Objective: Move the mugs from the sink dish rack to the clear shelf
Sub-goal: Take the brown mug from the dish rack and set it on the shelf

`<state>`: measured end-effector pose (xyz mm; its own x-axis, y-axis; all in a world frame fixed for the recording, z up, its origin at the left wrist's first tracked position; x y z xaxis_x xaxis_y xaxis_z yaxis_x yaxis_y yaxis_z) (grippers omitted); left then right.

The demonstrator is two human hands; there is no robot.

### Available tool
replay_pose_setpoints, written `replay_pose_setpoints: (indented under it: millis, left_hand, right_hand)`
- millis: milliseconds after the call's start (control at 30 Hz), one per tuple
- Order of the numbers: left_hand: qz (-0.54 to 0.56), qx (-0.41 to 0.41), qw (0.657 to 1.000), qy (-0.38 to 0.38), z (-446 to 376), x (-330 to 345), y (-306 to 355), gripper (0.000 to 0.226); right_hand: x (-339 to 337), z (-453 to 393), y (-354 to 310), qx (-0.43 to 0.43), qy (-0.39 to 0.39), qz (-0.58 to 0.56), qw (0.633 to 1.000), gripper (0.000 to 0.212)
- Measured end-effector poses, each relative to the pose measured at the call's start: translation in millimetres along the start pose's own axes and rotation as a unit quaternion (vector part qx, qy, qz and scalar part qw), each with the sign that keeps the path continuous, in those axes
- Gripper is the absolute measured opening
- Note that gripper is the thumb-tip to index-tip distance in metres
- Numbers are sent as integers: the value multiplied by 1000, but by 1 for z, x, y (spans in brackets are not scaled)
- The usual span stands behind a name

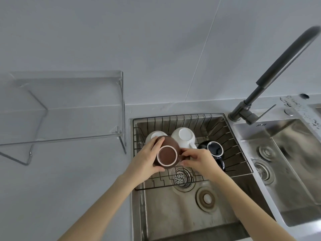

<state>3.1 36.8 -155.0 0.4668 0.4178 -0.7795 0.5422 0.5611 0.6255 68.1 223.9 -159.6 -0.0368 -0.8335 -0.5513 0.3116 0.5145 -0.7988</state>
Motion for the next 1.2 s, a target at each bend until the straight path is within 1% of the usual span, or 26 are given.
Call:
replay_pose_setpoints:
  millis: [67,167,200,300,433,533,667,867,933,1033,1067,1200]
  left_hand:
    - [20,16,999,23,1,-22,14,95]
    - [50,43,995,73,6,-59,33,96]
    - [62,47,993,92,9,-71,37,95]
    - [110,41,982,149,19,-107,40,94]
    - [143,33,968,205,33,-155,30,90]
    - [150,24,960,234,42,-183,16,85]
    - [157,7,949,273,55,-222,-9,80]
    - [192,-47,914,356,71,-273,-68,70]
    - [193,-71,905,372,73,-280,-89,73]
    - [175,-103,898,391,77,-285,-121,86]
    - [170,-109,895,397,78,-286,-128,86]
    - [162,-127,888,410,78,-283,-158,72]
  right_hand:
    - [-18,3,-20,-10,1,-28,1000,19]
    - [-45,11,-60,-41,1,-86,995,31]
    - [-51,12,-73,-55,-1,-107,993,32]
    - [-60,11,-114,-100,-23,-142,985,27]
    - [-51,-1,-169,-156,-46,-137,977,25]
    - [-35,-17,-200,-175,-55,-125,975,17]
    - [-4,-42,-239,-189,-75,-127,971,13]
    - [56,-91,-293,-181,-117,-173,961,10]
    - [80,-107,-306,-176,-132,-175,960,11]
    - [115,-132,-320,-171,-147,-157,962,13]
    - [123,-139,-322,-167,-151,-153,962,13]
    - [153,-163,-327,-151,-172,-130,965,7]
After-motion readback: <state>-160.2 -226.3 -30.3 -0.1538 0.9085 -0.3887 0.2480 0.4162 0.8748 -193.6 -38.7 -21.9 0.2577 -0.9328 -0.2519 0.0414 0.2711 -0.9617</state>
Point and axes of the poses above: each hand's wrist, its own z-axis away from the middle knuckle, its own x-axis out of the palm, y = z × x, the point moved 2 cm from there along -z, towards the middle knuckle, and after that the axes turned 2 degrees about x, right-handed, at the moved point
